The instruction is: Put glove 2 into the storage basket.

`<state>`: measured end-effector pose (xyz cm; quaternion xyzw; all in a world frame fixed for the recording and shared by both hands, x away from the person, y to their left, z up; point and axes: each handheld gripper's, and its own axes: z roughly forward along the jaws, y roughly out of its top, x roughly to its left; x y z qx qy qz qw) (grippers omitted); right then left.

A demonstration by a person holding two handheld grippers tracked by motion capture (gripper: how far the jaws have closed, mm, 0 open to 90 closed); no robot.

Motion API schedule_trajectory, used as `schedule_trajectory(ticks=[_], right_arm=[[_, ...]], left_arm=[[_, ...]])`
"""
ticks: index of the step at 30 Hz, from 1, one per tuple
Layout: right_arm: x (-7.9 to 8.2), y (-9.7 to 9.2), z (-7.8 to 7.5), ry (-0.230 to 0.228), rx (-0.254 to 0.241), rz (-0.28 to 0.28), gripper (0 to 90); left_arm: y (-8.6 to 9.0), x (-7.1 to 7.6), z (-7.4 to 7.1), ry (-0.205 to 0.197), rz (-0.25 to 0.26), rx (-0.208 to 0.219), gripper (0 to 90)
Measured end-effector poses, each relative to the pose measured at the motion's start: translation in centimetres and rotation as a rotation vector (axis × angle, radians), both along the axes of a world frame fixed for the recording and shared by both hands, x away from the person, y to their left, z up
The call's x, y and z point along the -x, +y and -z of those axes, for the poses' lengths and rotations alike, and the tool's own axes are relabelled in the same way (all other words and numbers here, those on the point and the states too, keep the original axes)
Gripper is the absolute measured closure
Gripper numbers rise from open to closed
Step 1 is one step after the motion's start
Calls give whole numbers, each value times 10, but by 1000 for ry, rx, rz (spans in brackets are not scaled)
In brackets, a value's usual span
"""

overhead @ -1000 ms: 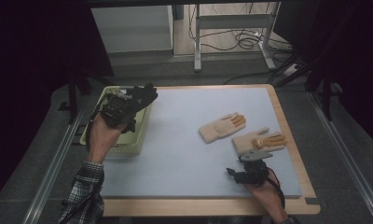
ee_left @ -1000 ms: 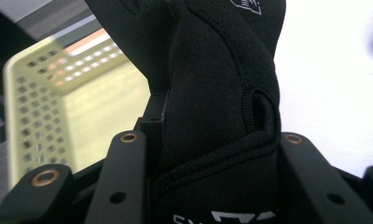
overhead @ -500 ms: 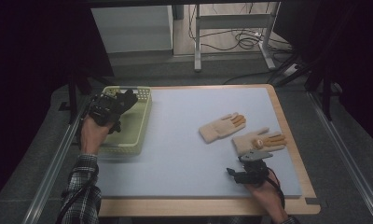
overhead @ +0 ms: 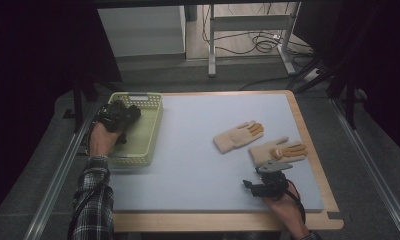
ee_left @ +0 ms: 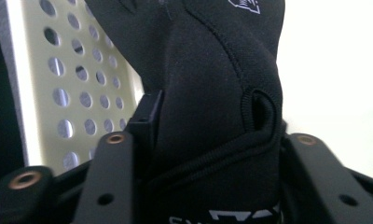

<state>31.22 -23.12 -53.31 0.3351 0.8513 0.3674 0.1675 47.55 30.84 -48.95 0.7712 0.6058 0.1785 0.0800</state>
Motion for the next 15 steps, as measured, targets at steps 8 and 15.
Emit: schedule_trajectory(ticks=[8,15], right_arm=[[0,0,0,1,0,-1,294],[0,0,0,0,-1,-2,293]], left_arm=[[5,1,0,15,27,11,124],[13,14,-18,-46,39,120,51]])
